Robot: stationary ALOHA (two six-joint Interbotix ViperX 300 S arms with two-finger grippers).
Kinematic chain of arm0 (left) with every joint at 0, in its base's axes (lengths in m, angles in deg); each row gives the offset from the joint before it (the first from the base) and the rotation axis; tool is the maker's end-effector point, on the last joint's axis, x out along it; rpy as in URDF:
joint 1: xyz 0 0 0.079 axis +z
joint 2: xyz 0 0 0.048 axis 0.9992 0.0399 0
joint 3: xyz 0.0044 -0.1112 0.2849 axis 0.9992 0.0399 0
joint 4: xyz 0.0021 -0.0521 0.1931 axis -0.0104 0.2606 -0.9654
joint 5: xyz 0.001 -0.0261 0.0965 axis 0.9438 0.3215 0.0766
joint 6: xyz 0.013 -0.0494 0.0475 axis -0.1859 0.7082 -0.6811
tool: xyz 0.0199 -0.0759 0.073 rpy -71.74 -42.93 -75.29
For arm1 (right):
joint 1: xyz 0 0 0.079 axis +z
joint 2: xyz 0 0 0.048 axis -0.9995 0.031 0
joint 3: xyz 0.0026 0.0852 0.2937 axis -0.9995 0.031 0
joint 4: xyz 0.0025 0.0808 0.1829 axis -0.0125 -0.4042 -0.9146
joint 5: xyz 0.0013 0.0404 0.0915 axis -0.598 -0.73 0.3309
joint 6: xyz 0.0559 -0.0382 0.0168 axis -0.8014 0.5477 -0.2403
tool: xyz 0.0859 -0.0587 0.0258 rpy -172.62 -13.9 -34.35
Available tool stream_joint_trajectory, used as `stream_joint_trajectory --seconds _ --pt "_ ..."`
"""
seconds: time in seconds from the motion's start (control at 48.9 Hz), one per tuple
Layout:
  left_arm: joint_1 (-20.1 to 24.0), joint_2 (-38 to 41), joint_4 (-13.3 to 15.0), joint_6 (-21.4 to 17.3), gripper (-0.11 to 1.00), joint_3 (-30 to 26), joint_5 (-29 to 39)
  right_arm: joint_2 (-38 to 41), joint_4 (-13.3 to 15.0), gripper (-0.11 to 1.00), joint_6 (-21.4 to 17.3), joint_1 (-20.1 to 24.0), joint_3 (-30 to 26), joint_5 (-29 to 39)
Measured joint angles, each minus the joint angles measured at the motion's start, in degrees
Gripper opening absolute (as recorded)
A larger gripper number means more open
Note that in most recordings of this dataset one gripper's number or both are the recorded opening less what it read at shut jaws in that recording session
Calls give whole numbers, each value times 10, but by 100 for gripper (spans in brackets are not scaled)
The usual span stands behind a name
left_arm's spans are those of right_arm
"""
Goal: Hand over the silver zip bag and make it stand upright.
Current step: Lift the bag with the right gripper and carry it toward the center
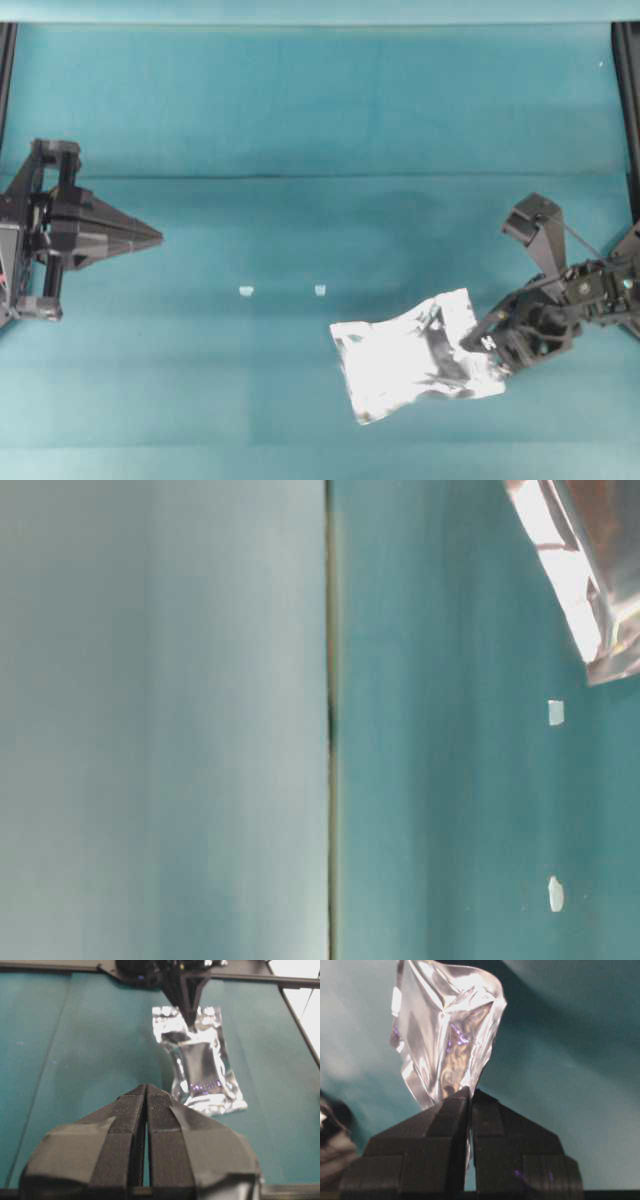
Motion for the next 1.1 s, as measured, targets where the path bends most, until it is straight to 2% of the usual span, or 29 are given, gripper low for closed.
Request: stream_joint_trajectory --seconds 0.082,0.184,0.47,0.675,0.859,1.105 --pt "0 0 0 0 0 -1 0 -23 11 3 52 -20 -27 86" --pt "0 0 0 0 0 0 0 -39 27 3 98 -42 -64 172" --pt "-4 1 0 1 0 0 0 -30 90 3 170 -67 -165 329" --pt "-4 1 0 1 0 0 0 26 124 3 207 -68 -258 436" --pt "-4 0 0 0 0 0 0 91 130 3 268 -65 -331 515" --pt "-7 0 0 0 0 3 3 175 175 3 343 -62 -452 599"
